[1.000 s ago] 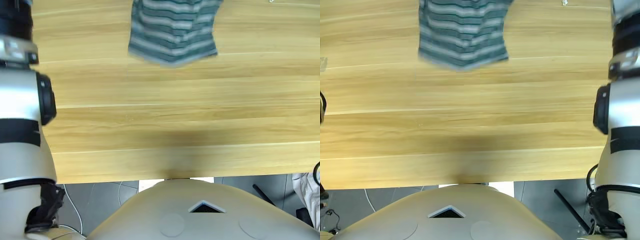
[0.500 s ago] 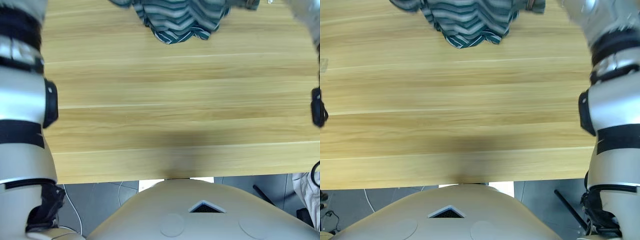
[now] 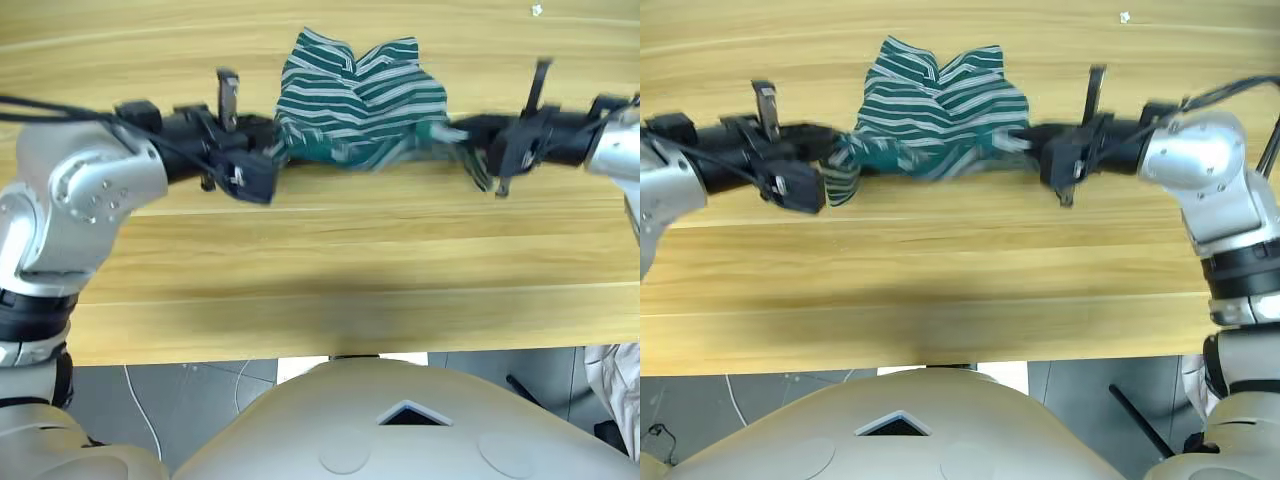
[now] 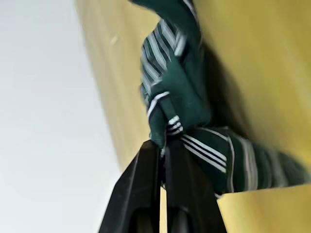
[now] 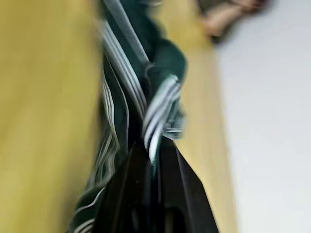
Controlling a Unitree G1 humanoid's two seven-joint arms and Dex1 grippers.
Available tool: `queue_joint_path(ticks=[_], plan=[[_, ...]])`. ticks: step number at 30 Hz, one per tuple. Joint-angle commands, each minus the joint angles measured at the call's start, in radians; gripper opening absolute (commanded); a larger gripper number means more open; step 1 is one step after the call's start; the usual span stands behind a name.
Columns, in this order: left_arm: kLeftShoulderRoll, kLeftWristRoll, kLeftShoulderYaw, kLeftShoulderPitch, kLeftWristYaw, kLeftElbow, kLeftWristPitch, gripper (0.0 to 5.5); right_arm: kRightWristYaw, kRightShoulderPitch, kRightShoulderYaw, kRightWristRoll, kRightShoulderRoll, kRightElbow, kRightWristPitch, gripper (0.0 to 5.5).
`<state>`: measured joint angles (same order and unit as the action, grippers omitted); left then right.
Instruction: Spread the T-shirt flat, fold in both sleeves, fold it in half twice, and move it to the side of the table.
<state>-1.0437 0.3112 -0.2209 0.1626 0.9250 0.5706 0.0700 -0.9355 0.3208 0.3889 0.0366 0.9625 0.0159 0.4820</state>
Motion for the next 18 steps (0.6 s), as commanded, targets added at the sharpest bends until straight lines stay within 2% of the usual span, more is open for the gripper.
queue_joint_path(ticks=[1,7,8,11,18], plan=[[-0.071,0.024,-0.078,-0.269,0.095,0.167,-0.027,0.0,-0.125,-0.163,0.029,-0.053,0.086,0.198,-0.07,0.01],[-0.061,0.063,-0.116,-0.414,0.109,0.142,-0.013,0.0,-0.2,-0.286,0.05,-0.07,0.079,0.267,-0.14,0.01],[-0.059,0.057,-0.112,-0.416,0.115,0.149,-0.015,0.32,-0.209,-0.296,0.044,-0.075,0.081,0.271,-0.148,0.0],[-0.061,0.055,-0.09,-0.4,0.127,0.145,-0.007,0.73,-0.232,-0.328,0.027,-0.101,0.083,0.289,-0.174,0.0],[-0.087,0.032,-0.032,-0.43,0.154,0.158,0.021,1.79,-0.328,-0.392,-0.008,-0.199,0.13,0.347,-0.287,1.25]])
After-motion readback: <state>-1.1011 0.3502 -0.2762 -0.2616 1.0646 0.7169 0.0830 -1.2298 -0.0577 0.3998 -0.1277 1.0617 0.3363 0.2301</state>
